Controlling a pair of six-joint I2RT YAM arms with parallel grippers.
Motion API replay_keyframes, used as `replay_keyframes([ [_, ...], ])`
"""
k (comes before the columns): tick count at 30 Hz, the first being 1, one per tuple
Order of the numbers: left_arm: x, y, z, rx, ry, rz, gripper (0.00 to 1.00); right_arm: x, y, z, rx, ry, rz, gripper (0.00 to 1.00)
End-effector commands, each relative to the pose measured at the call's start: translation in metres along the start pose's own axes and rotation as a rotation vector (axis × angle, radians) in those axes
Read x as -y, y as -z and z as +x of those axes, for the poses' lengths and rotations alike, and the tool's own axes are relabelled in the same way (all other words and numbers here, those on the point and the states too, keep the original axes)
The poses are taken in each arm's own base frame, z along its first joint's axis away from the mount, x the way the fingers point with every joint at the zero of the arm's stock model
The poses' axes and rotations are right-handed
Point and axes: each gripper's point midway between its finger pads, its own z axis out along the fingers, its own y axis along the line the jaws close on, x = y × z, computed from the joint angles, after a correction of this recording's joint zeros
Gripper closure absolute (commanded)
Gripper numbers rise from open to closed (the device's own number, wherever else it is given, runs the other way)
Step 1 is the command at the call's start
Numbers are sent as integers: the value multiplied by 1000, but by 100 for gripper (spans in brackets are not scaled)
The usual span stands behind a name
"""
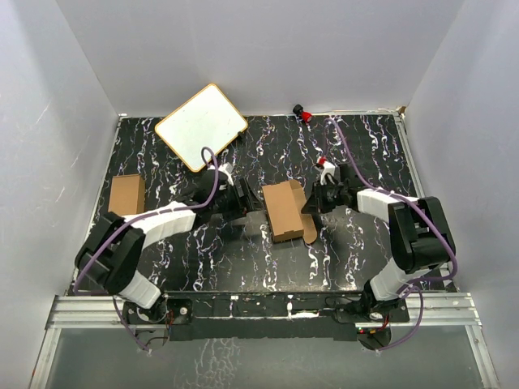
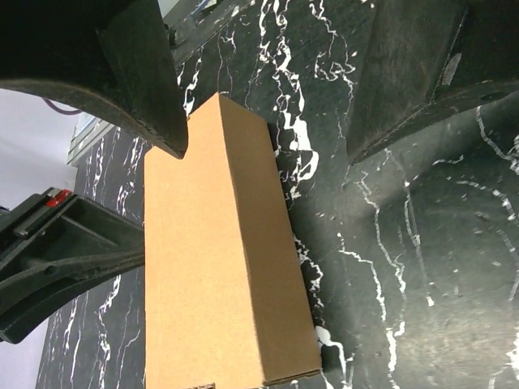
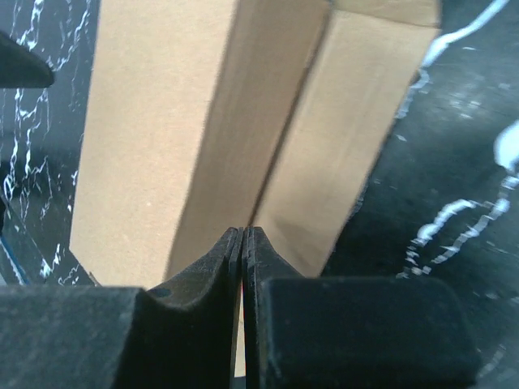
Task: Fold the paper box
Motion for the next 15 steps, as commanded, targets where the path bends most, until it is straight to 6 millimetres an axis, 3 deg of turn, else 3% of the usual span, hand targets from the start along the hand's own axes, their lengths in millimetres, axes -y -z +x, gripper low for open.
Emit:
replay_keyframes([
  [1, 18, -8, -1, -34, -53, 43, 23, -27, -7, -22, 39, 139, -80, 91],
  [9, 2, -17, 4, -82, -88, -27, 24, -63, -32, -1, -56, 129, -252, 90],
  [15, -14, 7, -9, 11, -178, -123, 24, -66, -36, 0, -83, 136, -294, 88],
])
